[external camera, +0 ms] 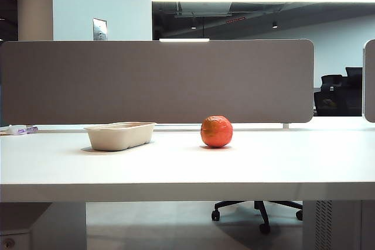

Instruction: Pick up the orange and place it into the paper lunchbox.

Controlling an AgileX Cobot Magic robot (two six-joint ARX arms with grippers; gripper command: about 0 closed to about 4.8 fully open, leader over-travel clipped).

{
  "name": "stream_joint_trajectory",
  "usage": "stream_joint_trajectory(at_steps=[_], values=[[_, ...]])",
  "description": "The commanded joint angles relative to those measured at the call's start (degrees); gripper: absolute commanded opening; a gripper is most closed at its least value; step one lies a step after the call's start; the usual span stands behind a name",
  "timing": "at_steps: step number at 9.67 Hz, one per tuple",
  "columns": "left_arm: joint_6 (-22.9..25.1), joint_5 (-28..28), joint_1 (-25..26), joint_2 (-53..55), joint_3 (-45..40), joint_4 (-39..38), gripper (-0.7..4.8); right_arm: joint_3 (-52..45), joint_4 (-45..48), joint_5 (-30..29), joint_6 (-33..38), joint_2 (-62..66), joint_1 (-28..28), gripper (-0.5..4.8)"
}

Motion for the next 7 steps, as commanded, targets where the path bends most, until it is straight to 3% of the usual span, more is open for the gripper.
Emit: stream_joint_trajectory(at_steps=[1,2,3,4,6,7], values=[[-2.19,-0.46,0.0,-0.2,-0.09,0.66,-0.07,-0.15,0.48,0.02,0.13,-0.02,0.04,-0.01],[-10.32,-4.68,0.0,-0.13,6.64,0.33,-0.07,12.07,1.27,0.09,0.13,4.17,0.11,-0.01],[-10.29,-4.68,0.0,0.24,9.01,0.26,-0.07,14.69,1.29,-0.02,0.13,6.54,0.13,-0.01],[-10.08,-4.52,0.0,13.7,23.71,0.17,-0.07,33.05,3.76,-3.34,0.13,26.86,0.33,-0.01],[-8.94,-4.5,0.0,19.8,28.61,0.17,-0.07,37.29,5.27,-5.62,0.13,32.57,0.37,-0.01],[-6.43,-4.46,-0.02,28.33,35.1,0.39,-0.07,42.38,5.66,-7.41,0.15,39.85,0.66,-0.01]])
